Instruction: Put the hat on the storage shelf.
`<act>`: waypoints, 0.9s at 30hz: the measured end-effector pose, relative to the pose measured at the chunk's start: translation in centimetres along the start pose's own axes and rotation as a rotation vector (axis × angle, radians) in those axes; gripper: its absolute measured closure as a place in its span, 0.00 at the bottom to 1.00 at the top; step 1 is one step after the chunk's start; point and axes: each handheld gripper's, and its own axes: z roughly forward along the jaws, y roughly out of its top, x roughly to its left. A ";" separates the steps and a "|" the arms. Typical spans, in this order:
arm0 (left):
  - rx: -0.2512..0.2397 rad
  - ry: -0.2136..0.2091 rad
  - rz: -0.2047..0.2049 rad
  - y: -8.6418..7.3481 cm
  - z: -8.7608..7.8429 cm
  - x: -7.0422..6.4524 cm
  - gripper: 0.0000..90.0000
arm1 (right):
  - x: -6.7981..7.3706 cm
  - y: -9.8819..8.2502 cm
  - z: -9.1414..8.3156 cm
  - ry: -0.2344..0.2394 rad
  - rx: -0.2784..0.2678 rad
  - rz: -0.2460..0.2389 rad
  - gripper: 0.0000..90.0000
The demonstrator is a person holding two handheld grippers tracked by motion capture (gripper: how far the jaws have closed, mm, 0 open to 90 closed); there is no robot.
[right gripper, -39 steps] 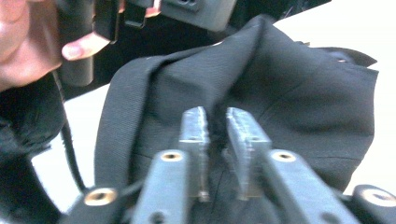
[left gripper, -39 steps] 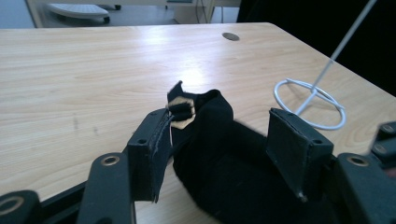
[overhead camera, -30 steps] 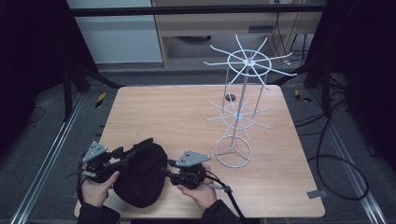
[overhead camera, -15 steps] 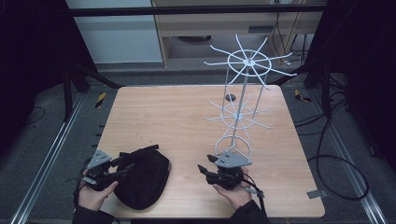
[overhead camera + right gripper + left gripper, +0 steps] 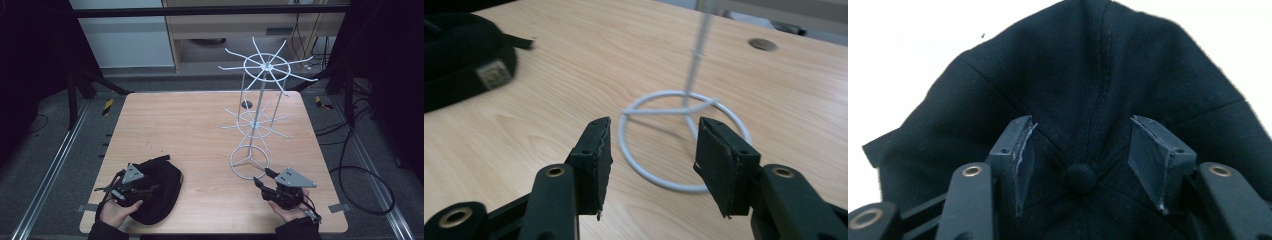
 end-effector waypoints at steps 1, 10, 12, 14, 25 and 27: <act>0.016 -0.001 0.003 0.0 0.3 0.0 0.49 | -0.4 -0.2 -0.2 -0.008 0.004 0.006 0.54; 0.103 -0.024 0.013 -0.2 1.6 0.2 0.62 | -4.3 -2.1 -1.0 -0.110 0.048 0.086 0.53; 0.124 -0.027 0.006 -0.2 1.9 0.3 0.66 | -4.7 -2.3 -1.0 -0.121 0.053 0.098 0.53; 0.135 -0.026 -0.003 -0.2 1.9 0.3 0.70 | -5.0 -2.4 -1.1 -0.132 0.052 0.102 0.54; 0.121 -0.019 -0.024 -0.1 1.4 0.4 0.82 | -5.9 -2.9 -1.0 -0.167 0.056 0.118 0.53; 0.099 -0.020 -0.031 0.0 0.9 0.6 0.83 | -6.0 -2.9 -1.0 -0.164 0.063 0.137 0.52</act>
